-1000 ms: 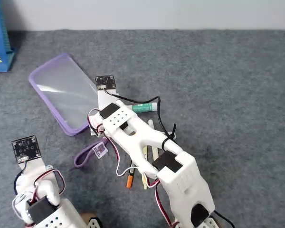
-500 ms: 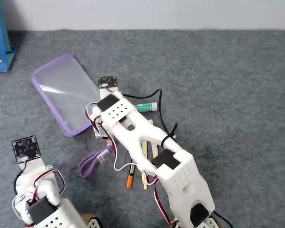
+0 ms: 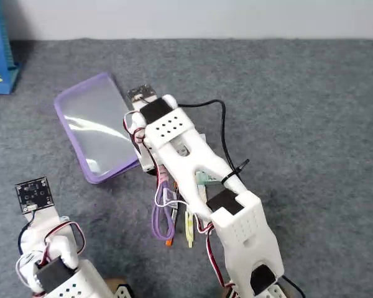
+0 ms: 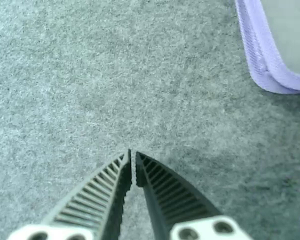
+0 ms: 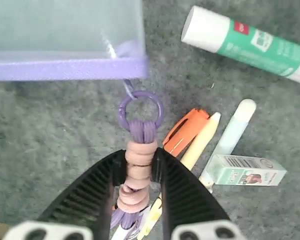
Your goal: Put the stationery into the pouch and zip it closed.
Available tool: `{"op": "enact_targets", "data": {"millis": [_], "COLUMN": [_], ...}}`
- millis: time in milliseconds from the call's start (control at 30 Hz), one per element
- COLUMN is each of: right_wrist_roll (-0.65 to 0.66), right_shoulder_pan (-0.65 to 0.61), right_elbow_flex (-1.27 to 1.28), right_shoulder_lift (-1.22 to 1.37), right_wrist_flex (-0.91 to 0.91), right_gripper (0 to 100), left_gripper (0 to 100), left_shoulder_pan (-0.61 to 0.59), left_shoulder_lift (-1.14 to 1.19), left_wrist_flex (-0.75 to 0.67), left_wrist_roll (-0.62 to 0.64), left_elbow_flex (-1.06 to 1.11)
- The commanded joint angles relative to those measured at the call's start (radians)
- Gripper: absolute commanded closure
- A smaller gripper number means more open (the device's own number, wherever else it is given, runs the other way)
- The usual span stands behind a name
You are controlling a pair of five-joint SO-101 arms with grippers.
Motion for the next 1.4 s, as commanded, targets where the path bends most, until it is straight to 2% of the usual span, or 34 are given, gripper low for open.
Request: {"op": "enact_targets", "data": {"millis": [0, 300, 500, 700, 833, 1100, 1367], "right_wrist_roll": [0.029, 0.097, 0.098, 0.100, 0.186, 0.279, 0.282], "right_shoulder_pan": [0.013, 0.068, 0.182, 0.229, 0.240, 0.197, 0.042], "right_elbow_flex": [-0.112, -0.338, -0.439, -0.520, -0.603, -0.666, -0.672], "right_shoulder_lift": [-0.061, -0.131, -0.131, -0.137, -0.131, -0.133, -0.131], "right_wrist_flex": [0.027, -0.068, -0.280, -0.512, -0.601, -0.616, -0.280], "right_gripper": [99.0, 99.0, 99.0, 99.1, 99.1, 99.1, 99.1], "left_gripper": [98, 98, 98, 98, 98, 98, 98], "left_shoulder_pan": [-0.008, -0.008, -0.008, -0.008, -0.008, -0.008, -0.008], "left_shoulder_lift": [-0.012, -0.012, -0.012, -0.012, -0.012, -0.012, -0.012], "left_wrist_flex": [-0.025, -0.025, -0.025, -0.025, -0.025, -0.025, -0.025], "left_wrist_roll": [0.006, 0.006, 0.006, 0.006, 0.006, 0.006, 0.006], "left_elbow_flex": [-0.025, -0.025, -0.024, -0.024, -0.024, -0.024, -0.025]}}
